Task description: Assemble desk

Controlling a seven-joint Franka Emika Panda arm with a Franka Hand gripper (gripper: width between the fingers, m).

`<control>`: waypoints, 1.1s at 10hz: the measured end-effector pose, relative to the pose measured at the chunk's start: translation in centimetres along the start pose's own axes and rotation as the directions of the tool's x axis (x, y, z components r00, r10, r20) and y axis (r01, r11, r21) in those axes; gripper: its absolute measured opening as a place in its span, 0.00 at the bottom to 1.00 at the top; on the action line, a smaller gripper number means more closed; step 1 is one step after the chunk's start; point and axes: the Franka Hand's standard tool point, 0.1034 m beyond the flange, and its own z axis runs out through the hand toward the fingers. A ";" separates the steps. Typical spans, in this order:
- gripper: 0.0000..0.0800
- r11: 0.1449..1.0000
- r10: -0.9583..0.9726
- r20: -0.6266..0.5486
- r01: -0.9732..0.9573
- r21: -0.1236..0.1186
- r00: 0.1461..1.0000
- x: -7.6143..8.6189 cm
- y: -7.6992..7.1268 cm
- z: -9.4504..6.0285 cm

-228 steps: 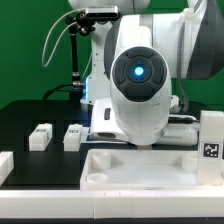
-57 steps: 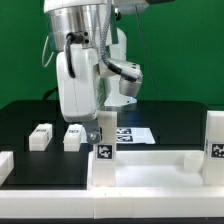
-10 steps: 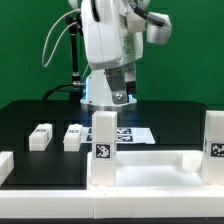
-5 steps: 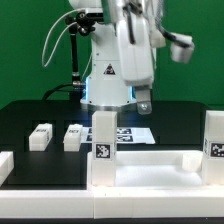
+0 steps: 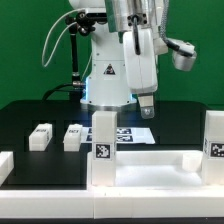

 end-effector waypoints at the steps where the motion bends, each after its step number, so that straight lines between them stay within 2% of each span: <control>1: 0.81 1.000 -0.001 0.000 0.001 0.000 1.000 0.0 0.0 0.0; 2: 0.81 1.000 -0.016 -0.005 0.016 0.009 1.000 -0.1 0.3 0.4; 4: 0.81 0.997 -0.069 -0.046 0.071 0.031 0.997 0.1 4.1 3.5; 5: 0.81 0.994 -0.090 -0.070 0.094 0.051 0.993 0.5 5.6 5.0; 6: 0.81 0.991 -0.108 -0.085 0.114 0.071 0.990 0.8 6.4 6.4; 7: 0.81 0.992 -0.117 -0.097 0.121 0.040 0.988 0.8 7.3 8.3; 8: 0.81 0.990 -0.130 -0.113 0.135 0.034 0.985 0.6 7.5 9.9; 9: 0.81 0.989 -0.134 -0.122 0.140 0.043 0.983 0.4 7.4 10.8; 11: 0.81 0.989 -0.142 -0.117 0.145 0.017 0.983 -0.1 7.7 11.7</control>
Offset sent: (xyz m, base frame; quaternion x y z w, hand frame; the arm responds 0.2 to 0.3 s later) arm -0.0697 0.0123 -0.0408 0.0270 0.0389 -0.0431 0.9980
